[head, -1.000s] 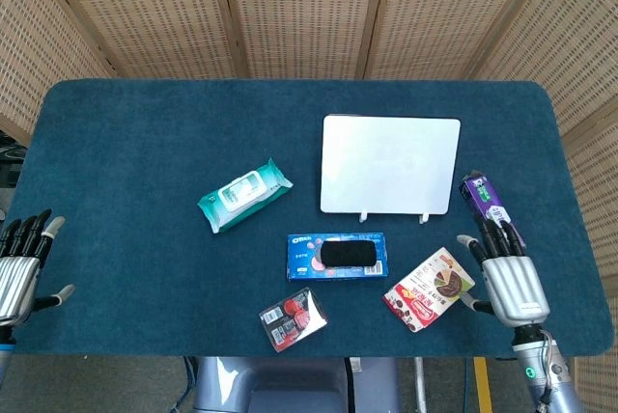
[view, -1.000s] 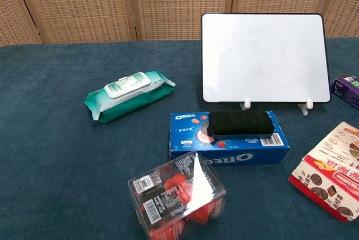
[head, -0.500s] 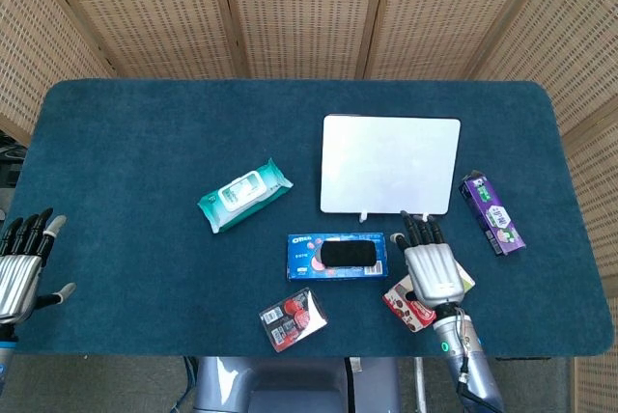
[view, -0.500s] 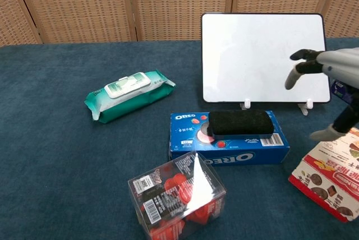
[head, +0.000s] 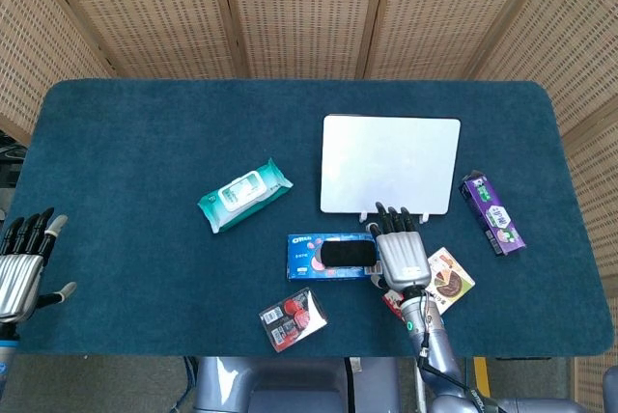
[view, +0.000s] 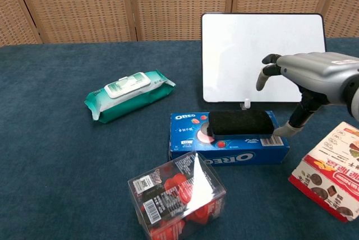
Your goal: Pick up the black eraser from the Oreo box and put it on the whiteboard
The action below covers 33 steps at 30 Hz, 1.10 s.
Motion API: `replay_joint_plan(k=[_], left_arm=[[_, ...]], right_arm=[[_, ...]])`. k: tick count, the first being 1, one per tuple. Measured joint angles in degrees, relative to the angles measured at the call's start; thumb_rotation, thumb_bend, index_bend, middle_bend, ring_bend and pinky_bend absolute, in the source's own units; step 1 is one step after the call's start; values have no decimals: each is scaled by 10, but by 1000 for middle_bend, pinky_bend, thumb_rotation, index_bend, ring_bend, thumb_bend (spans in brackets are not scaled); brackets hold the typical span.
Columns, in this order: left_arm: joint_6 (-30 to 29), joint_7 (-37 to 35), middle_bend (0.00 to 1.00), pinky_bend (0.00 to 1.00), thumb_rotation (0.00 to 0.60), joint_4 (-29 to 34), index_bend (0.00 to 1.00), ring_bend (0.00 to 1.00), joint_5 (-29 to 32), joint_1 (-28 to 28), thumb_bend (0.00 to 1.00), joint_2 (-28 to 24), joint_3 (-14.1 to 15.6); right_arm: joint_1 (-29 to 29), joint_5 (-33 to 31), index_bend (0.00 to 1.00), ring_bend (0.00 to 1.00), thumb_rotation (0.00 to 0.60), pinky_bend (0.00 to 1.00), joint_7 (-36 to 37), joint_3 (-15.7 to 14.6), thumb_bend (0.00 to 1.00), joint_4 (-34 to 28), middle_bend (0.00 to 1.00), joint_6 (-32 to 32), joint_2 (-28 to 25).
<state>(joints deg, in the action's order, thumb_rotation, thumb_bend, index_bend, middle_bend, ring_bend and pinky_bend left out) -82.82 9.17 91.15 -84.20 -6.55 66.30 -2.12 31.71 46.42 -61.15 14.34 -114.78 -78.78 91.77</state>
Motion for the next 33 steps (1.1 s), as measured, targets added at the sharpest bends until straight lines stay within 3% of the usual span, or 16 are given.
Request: replay_joint_plan(k=[20, 33], left_arm=[[-2, -8, 0, 0, 600, 0, 0, 0, -3, 1, 152, -3, 1], [3, -9, 0, 0, 600, -1, 0, 0, -6, -2, 155, -2, 4]], right_arm=[[53, -33, 299, 0, 600, 0, -15, -3, 53, 35, 0, -40, 82], [76, -56, 324, 0, 600, 0, -1, 5, 59, 71, 0, -32, 99]])
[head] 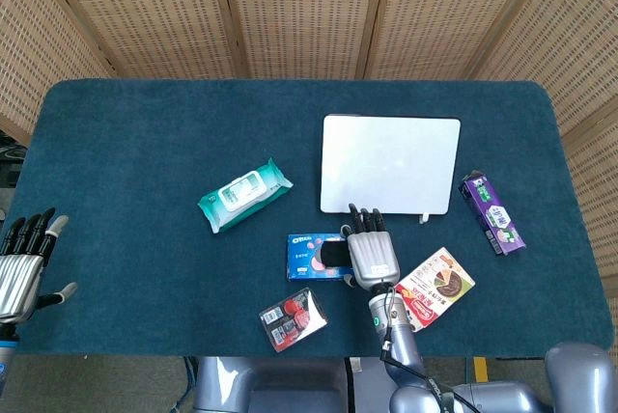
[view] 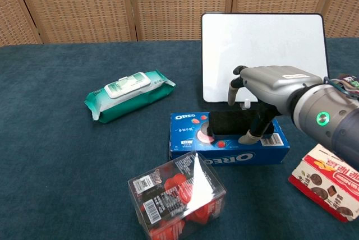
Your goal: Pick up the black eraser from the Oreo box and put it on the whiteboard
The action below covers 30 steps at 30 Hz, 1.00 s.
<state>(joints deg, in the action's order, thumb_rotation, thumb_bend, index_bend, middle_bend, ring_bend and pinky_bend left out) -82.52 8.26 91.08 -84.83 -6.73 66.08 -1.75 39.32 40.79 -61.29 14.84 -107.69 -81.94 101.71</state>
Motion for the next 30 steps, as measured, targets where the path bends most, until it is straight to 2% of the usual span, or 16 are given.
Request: replay_joint_plan(k=[4, 19, 30], left_arm=[[0, 2, 0, 0, 600, 0, 0, 0, -3, -1, 155, 1, 1], [2, 2, 0, 0, 600, 2, 0, 0, -11, -2, 155, 2, 6], [4, 10, 0, 0, 600, 4, 0, 0, -18, -4, 155, 5, 11]], right_arm=[[8, -4, 328, 0, 600, 0, -1, 1, 103, 3, 0, 1, 0], [40, -53, 339, 0, 600, 0, -44, 3, 105, 8, 0, -13, 7], [60, -61, 358, 0, 600, 0, -57, 8, 107, 15, 0, -19, 10]])
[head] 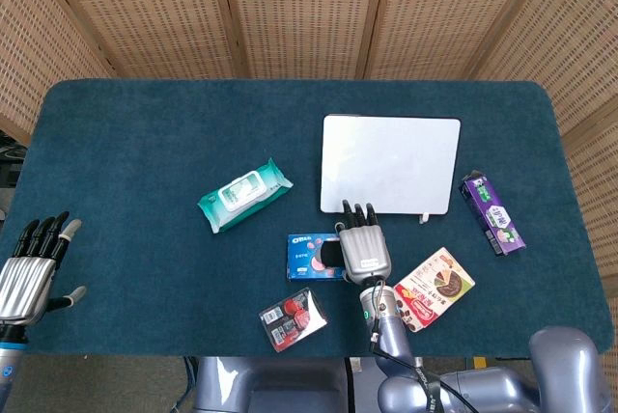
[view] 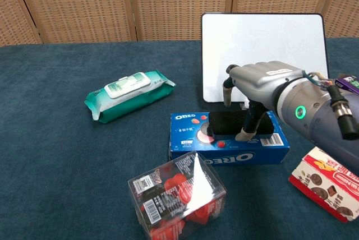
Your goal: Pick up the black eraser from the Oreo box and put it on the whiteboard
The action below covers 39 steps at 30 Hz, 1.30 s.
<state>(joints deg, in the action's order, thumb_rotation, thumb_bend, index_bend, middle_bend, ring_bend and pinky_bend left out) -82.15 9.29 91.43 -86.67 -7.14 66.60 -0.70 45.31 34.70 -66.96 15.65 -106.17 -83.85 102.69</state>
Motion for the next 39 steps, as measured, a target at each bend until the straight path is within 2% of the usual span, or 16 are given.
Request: replay_joint_plan(k=[20, 31, 39], left_arm=[[3, 3, 0, 0, 600, 1, 0, 0, -10, -3, 157, 2, 6], [0, 2, 0, 0, 600, 0, 0, 0, -12, -2, 158, 3, 6], [-1, 3, 0, 0, 600, -1, 0, 0, -13, -2, 158, 5, 6]], right_arm=[[15, 8, 505, 0, 600, 0, 9, -9, 208, 18, 0, -5, 11], [14, 26, 531, 0, 600, 0, 20, -15, 221, 17, 0, -16, 8], [2, 61, 533, 0, 600, 0, 53, -18, 221, 18, 0, -22, -8]])
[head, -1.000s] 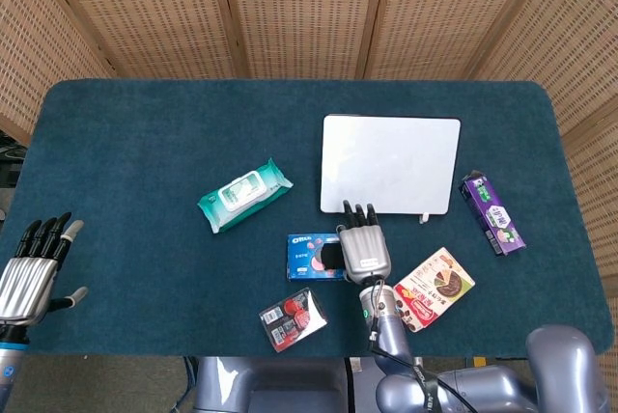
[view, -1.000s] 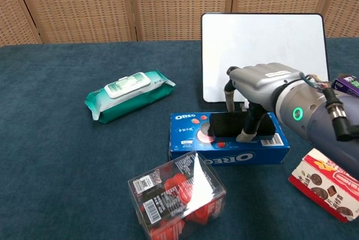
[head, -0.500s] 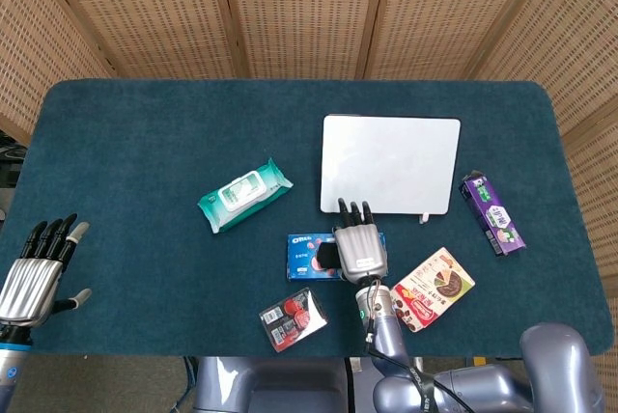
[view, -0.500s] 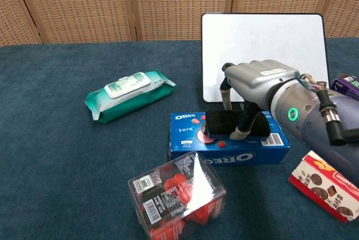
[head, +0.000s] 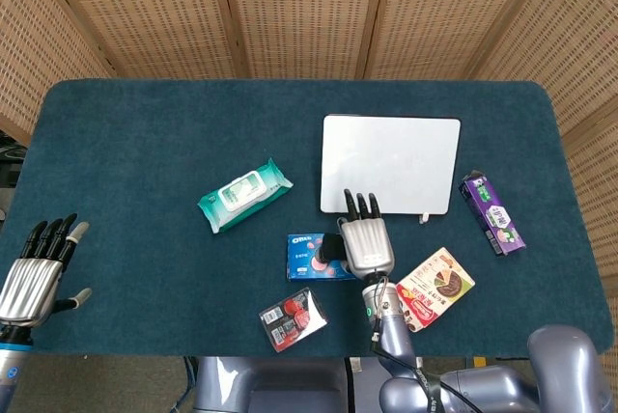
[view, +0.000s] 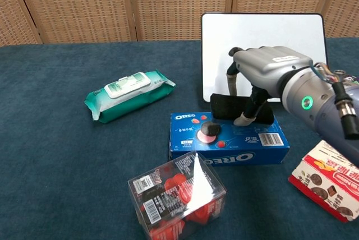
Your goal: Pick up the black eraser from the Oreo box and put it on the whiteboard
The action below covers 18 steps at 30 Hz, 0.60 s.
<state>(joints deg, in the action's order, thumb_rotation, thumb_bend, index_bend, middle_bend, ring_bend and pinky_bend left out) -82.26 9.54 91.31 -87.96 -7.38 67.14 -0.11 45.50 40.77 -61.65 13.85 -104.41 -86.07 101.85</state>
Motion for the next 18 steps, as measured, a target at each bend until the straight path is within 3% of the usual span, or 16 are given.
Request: replay_joint_plan(k=[10, 18], left_arm=[[-8, -2, 0, 0, 600, -7, 0, 0, 0, 1, 159, 7, -4], [-6, 1, 0, 0, 600, -16, 0, 0, 2, -1, 160, 17, -6]], right_arm=[[-13, 36, 535, 0, 600, 0, 53, 9, 218, 21, 0, 8, -30], [-23, 82, 548, 0, 600, 0, 152, 37, 218, 88, 0, 24, -43]])
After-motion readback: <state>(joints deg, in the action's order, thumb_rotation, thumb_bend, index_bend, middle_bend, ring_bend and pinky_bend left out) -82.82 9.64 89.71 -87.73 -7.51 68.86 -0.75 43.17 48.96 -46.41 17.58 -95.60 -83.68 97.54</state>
